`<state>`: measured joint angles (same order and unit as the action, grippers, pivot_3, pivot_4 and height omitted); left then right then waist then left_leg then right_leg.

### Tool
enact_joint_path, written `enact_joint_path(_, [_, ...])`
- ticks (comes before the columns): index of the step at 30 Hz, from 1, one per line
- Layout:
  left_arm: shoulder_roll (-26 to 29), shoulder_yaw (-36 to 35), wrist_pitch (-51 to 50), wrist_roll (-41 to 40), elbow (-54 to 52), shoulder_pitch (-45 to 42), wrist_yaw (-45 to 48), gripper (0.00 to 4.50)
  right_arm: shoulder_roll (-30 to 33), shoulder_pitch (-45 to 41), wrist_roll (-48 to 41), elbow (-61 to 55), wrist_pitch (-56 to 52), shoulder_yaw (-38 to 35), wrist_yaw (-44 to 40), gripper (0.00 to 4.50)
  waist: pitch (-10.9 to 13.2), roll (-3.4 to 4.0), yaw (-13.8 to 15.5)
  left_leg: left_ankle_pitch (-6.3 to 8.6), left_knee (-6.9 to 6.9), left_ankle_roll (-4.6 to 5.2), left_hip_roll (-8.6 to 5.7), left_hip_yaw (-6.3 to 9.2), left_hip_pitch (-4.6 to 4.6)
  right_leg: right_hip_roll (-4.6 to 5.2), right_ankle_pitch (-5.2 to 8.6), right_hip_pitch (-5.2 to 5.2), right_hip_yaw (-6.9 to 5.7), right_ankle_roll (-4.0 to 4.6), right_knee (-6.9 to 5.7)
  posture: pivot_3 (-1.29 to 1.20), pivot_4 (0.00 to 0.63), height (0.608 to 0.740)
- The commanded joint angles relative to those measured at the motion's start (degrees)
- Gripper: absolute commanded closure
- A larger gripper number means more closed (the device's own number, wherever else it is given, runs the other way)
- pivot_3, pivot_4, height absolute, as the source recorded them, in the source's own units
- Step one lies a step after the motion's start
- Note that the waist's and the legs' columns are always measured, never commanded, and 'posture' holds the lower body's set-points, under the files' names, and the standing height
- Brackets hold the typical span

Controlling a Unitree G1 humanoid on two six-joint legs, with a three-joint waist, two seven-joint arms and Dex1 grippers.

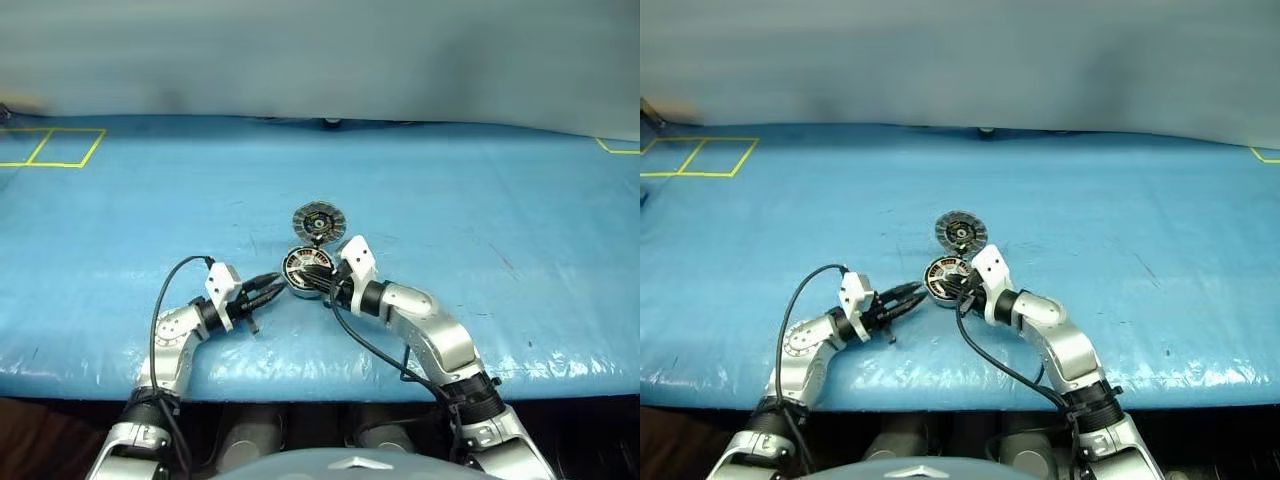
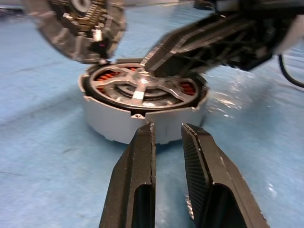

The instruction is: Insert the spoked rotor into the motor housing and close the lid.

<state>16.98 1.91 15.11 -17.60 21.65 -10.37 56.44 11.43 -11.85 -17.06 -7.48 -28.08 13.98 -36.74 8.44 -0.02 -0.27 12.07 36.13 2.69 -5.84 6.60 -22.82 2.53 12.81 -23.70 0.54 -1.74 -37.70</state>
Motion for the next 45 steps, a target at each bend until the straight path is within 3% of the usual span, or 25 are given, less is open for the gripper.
enact_joint_path(1, [0.0, -1.3, -1.7, -1.4, -2.5, -2.4, -1.2, 3.59, 1.3, 1.3, -2.7, -6.8, 0.9, -1.5, -1.9, 3.80, 0.0, 0.00, -0.2, 0.00, 0.00, 0.00, 0.00, 0.00, -0.01, -0.01, 0.00, 0.01, 0.00, -0.01, 0.01, 0.00, 0.150, 0.740])
enact_joint_path(3, [0.1, -1.4, -2.2, -1.0, -2.0, -3.3, -1.7, 3.59, 2.3, 2.7, -3.3, -8.7, 0.6, -1.8, -2.1, 3.80, 0.0, -0.01, -0.4, 0.02, -0.01, 0.03, -0.01, 0.00, -0.01, -0.01, 0.00, 0.02, 0.01, -0.01, 0.05, 0.00, 0.150, 0.740])
enact_joint_path(7, [0.6, -1.9, -4.6, -2.8, -1.7, -4.0, 0.3, 4.48, 3.6, 6.2, -4.0, -11.2, 0.4, -3.6, -0.8, 3.83, 0.0, -0.01, -0.4, 0.04, -0.06, 0.00, -0.01, 0.00, -0.08, -0.04, 0.00, 0.04, 0.04, 0.00, 0.02, 0.00, 0.150, 0.740])
enact_joint_path(19, [-1.4, -2.1, -3.7, 5.1, 7.4, -13.3, -12.1, 4.48, 5.3, 12.4, -4.1, -13.3, 0.8, -5.2, 2.0, 3.83, 0.0, -0.05, 0.0, -0.01, -0.01, -0.08, -0.01, 0.01, -0.11, -0.04, 0.14, 0.08, 0.02, -0.27, -0.01, 0.00, 0.150, 0.740])
enact_joint_path(26, [0.1, 0.1, -2.9, 5.4, 6.5, -11.4, -6.0, 4.48, 5.2, 11.5, -2.7, -12.0, 1.9, -8.8, 6.9, 3.83, 0.0, -0.05, -0.4, 0.00, -0.07, -0.07, -0.02, 0.00, -0.12, -0.05, 0.00, 0.05, 0.06, -0.02, -0.01, 0.00, 0.150, 0.740])
enact_joint_path(36, [3.8, -0.8, -0.4, 4.3, 4.8, -5.8, -1.6, 4.48, 8.4, 4.0, -0.4, -0.5, 3.5, -17.6, 10.7, 3.83, 0.0, -0.05, -0.1, -0.01, -0.06, -0.08, -0.02, -0.02, -0.11, -0.03, 0.00, 0.06, 0.05, 0.00, -0.02, 0.00, 0.150, 0.740])
enact_joint_path(45, [3.5, 0.5, -1.8, 1.3, 2.2, -2.8, 6.1, 4.48, 6.9, -13.7, 0.3, 21.2, 9.9, -15.4, 2.5, 3.83, 0.0, -0.03, -0.5, -0.03, -0.10, -0.06, 0.03, -0.12, -0.11, -0.06, 0.00, 0.02, 0.09, 0.08, -0.09, 0.00, 0.150, 0.740])
